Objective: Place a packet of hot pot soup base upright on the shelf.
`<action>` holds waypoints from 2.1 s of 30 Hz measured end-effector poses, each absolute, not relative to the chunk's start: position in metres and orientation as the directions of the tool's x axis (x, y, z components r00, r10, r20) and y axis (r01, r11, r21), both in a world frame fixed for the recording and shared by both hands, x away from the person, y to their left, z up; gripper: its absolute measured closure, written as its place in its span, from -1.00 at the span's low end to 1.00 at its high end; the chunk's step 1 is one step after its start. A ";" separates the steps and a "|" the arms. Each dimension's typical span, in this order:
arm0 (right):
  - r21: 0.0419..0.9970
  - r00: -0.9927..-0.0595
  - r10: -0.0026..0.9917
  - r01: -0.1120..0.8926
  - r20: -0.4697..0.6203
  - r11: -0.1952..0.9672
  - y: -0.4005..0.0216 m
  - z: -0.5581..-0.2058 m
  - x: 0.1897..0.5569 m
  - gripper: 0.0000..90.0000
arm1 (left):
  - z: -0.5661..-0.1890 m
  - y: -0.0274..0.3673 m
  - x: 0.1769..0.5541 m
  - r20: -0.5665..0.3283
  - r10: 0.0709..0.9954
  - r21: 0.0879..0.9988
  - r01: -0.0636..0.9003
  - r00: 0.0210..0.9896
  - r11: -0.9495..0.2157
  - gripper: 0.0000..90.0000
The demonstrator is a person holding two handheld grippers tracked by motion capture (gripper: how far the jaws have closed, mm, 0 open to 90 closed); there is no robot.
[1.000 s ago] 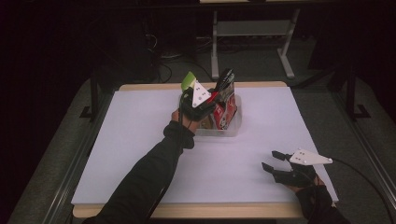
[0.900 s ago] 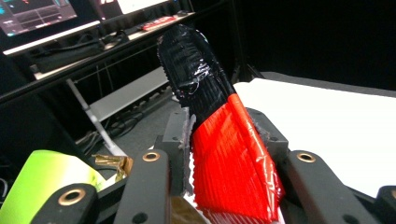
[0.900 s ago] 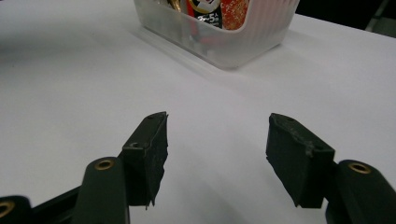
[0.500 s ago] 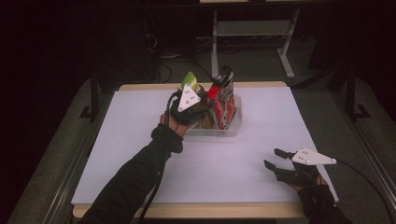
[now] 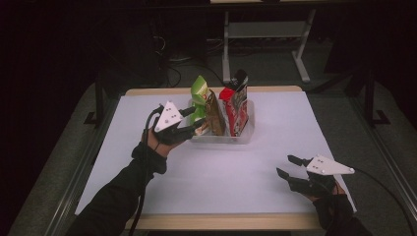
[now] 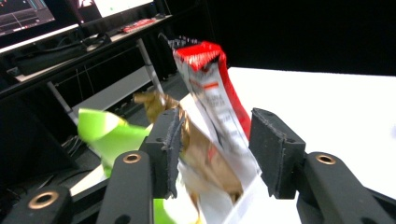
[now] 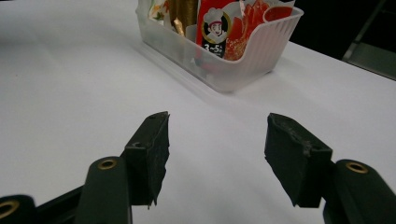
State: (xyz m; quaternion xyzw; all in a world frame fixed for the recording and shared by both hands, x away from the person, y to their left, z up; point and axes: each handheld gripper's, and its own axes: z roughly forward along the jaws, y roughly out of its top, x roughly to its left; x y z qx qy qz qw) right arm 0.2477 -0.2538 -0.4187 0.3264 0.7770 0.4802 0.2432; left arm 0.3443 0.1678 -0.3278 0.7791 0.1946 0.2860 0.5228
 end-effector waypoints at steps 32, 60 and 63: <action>0.908 -0.632 0.767 0.252 -0.109 0.336 -0.269 -0.409 0.244 -0.16 | -0.395 0.271 0.304 0.186 0.637 0.870 0.176 0.748 -0.461 -0.16; 0.922 -0.502 0.860 0.280 -0.096 0.267 -0.293 -0.423 0.242 -0.64 | -0.434 0.349 0.262 0.062 0.761 0.889 0.310 0.646 -0.336 -0.70; 0.923 -0.463 0.881 0.290 -0.097 0.254 -0.289 -0.426 0.243 -0.69 | -0.435 0.351 0.259 0.048 0.768 0.893 0.318 0.639 -0.320 -0.70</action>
